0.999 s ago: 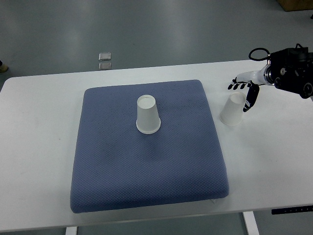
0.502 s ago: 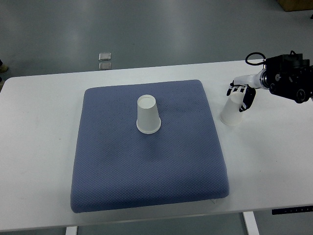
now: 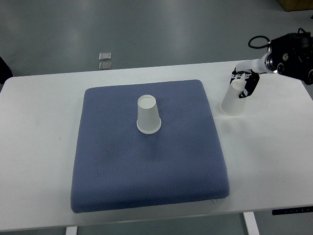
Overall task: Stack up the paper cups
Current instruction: 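Lift the cup with the right hand and carry it over the pad cup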
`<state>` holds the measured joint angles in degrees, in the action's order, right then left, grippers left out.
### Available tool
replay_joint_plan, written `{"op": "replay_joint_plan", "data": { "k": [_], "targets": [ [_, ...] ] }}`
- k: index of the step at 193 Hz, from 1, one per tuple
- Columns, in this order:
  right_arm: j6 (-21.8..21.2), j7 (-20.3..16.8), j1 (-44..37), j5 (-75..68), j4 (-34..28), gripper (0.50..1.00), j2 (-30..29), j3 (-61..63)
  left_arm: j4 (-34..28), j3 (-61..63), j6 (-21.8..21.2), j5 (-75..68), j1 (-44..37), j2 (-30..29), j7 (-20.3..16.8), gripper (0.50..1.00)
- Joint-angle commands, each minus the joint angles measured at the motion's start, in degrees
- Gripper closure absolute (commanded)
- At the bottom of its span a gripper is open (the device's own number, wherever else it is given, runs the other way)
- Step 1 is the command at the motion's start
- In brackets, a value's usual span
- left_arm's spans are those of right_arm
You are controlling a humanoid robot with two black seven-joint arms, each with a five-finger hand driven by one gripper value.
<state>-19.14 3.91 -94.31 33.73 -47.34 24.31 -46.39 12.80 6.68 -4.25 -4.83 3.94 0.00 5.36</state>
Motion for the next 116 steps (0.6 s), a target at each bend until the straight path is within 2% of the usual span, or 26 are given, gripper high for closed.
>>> {"op": "replay_joint_plan", "data": {
  "k": [1,15,25,48,90,116],
  "targets": [
    [-6.8,0.0,-11.2,0.2,-4.6,0.908,4.1,-0.3,0.4,0.0,0.0,0.0,0.0,0.0,0.0,0.5],
    [-13.2,0.0,-19.5,1.5,-7.2,0.906,7.1,-0.1,0.5,0.1,0.0,0.0,0.0,0.0,0.0,0.5],
    [-15.9,0.0,-23.9,2.3,-7.9,0.906,8.3,0.0,0.6,0.2,0.0,0.0,0.0,0.0,0.0,0.5],
    [-15.9,0.0,-28.9,2.7,-8.5,0.906,8.9,-0.3,0.6,0.3,0.0,-0.1,0.0,0.0,0.0,0.5],
    [-15.9,0.0,-29.2,2.5,-8.5,0.906,7.5,0.2,0.5,0.2,0.0,0.0,0.0,0.0,0.0,0.5],
    [-15.9,-0.5,-28.6,0.6,-8.6,0.906,1.5,7.5,0.6,0.2,0.0,0.0,0.0,0.0,0.0,0.5]
  ]
}}
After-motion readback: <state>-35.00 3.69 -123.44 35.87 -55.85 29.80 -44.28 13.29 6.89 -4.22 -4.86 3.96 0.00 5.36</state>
